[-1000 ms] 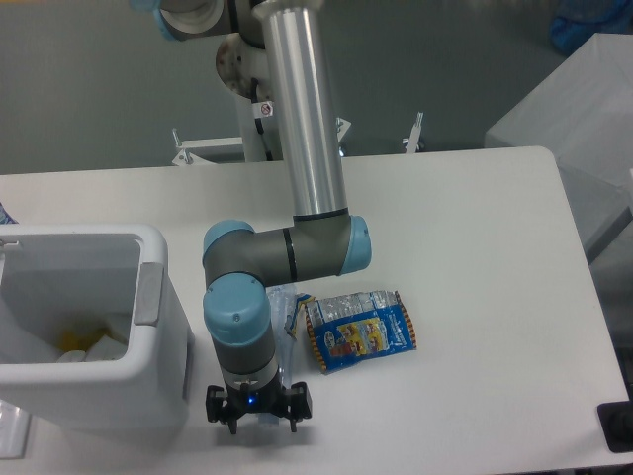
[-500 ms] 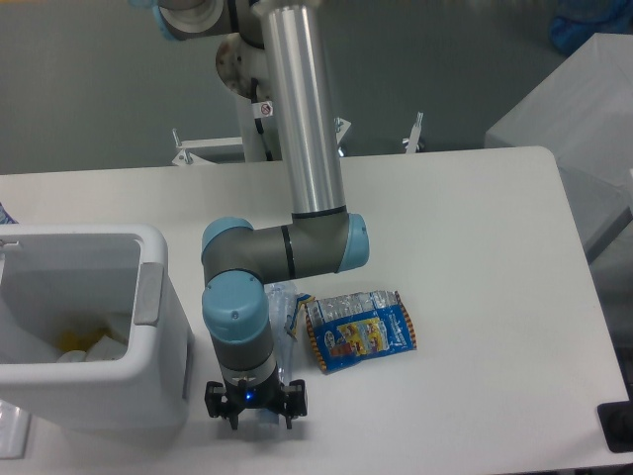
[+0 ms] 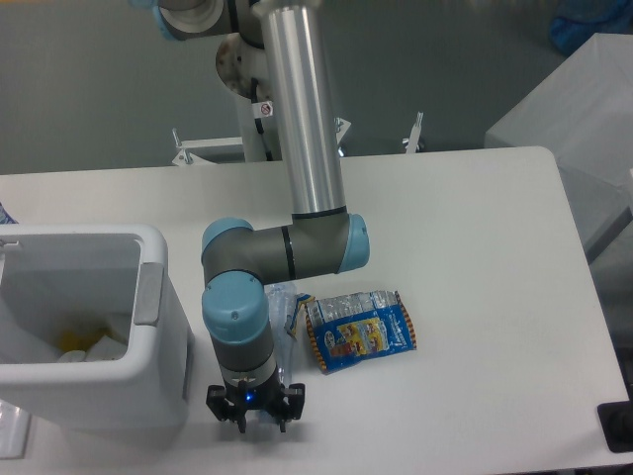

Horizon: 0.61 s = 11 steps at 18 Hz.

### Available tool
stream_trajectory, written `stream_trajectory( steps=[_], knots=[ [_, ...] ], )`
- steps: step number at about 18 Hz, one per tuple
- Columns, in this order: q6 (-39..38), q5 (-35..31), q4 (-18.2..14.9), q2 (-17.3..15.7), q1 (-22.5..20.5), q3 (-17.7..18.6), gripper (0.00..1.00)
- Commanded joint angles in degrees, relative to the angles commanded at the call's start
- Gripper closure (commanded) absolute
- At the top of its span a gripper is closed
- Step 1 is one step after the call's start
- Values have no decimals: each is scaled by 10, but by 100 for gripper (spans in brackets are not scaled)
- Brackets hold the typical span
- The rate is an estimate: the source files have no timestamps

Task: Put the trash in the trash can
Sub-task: 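Close the gripper on the clear plastic bottle, then lift the held bottle up off the table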

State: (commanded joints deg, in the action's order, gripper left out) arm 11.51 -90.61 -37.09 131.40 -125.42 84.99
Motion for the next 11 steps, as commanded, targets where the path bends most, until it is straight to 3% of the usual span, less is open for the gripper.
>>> stream_trajectory(
  steps=[11],
  knots=[
    [2,2,2,-10,-10,-5,59]
  ],
)
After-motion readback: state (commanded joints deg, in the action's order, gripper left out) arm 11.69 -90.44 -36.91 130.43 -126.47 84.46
